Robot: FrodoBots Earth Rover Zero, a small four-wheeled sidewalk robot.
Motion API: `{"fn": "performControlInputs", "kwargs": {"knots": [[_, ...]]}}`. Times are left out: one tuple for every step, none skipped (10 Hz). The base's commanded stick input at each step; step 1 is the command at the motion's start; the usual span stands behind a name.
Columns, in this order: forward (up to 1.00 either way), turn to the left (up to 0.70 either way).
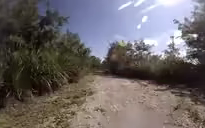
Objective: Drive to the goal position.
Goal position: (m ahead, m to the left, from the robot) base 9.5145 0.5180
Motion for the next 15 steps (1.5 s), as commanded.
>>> {"fn": "performControlInputs", "kwargs": {"knots": [[0.7, 0.0], [0.7, 0.0], [0.7, 0.0], [0.7, 0.0], [0.7, 0.0], [0.7, 0.0], [0.7, 0.0], [0.7, 0.0], [0.7, 0.0], [0.7, 0.0], [0.7, 0.0], [0.7, 0.0], [0.2, 0.0], [0.0, 0.0], [0.0, 0.0]]}}
